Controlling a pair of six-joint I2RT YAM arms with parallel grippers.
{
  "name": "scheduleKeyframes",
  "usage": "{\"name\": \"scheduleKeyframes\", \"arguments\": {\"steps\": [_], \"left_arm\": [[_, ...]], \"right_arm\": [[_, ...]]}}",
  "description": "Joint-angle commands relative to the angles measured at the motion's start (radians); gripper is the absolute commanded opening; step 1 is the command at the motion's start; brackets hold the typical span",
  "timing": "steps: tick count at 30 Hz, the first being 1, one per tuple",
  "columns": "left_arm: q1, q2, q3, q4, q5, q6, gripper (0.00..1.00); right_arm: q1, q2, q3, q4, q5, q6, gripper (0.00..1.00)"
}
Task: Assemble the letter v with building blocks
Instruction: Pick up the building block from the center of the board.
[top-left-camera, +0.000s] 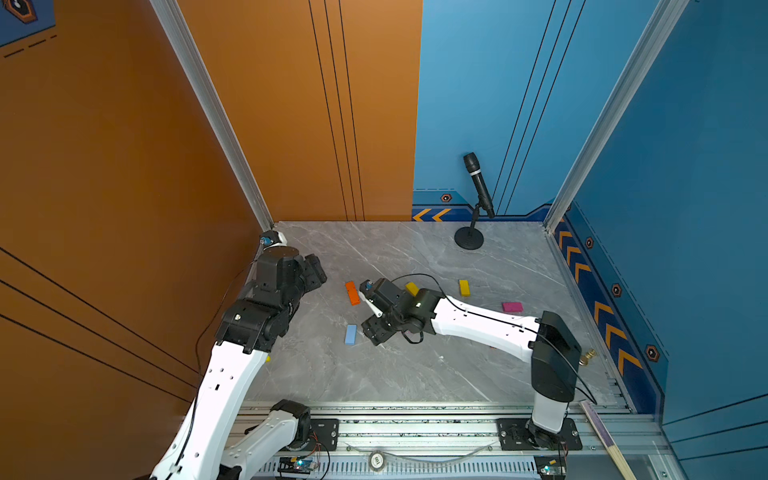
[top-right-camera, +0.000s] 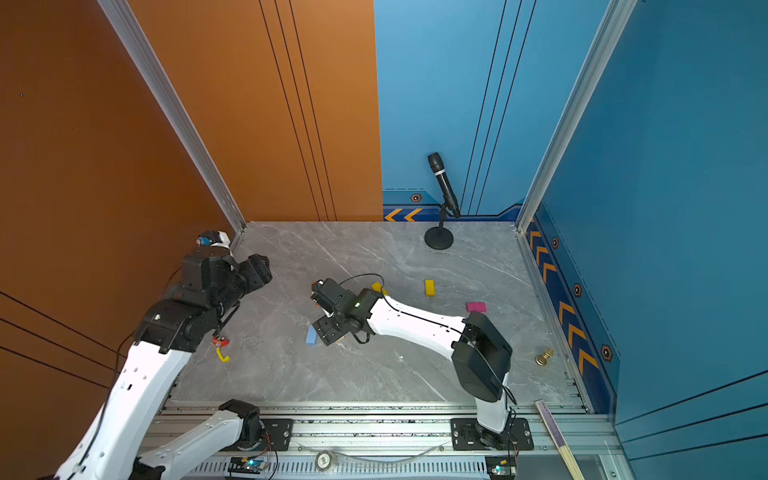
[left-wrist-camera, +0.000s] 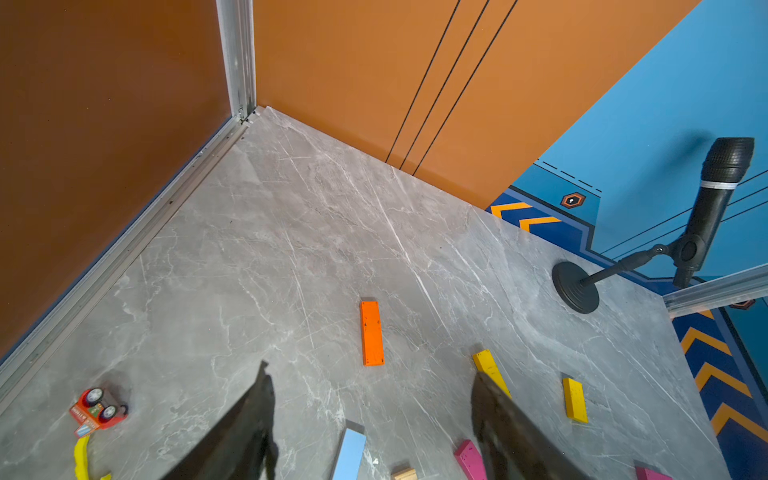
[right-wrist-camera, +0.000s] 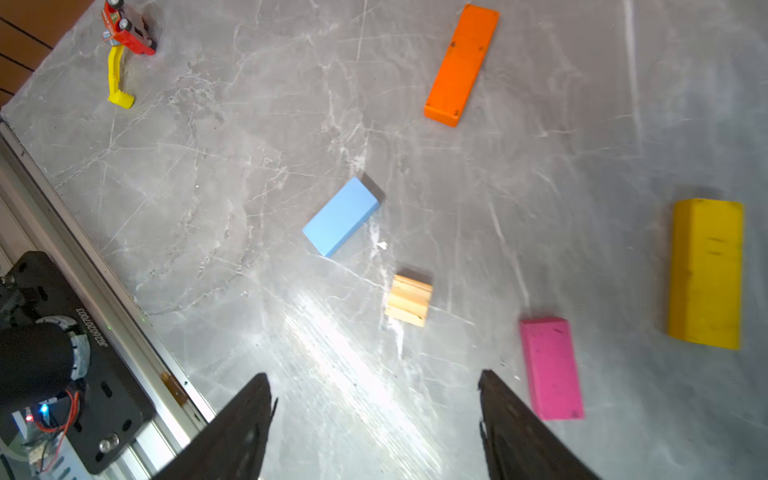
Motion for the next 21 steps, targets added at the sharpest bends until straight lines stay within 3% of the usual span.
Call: {"name": "scheduleKeyframes", "arguments": {"steps": [1, 9, 21], "left_arm": [[0.010, -0.047, -0.038, -0.003, -0.026, 0.017, 0.75], [0.013, -0.141, -0.087, -0.034, -0.040, 0.032, 0.75], [0.021, -0.184, -0.149, -0.034, -0.044, 0.048, 0.77]], "right_arm": [[0.035, 0.089, 0.115, -0.077, 0.006, 0.059, 0.78], [0.076, 0.294, 0.316, -0.178, 0.126, 0.141, 0.76], [0.070, 0.476, 0.533, -0.254, 0.222, 0.218, 0.70]]}}
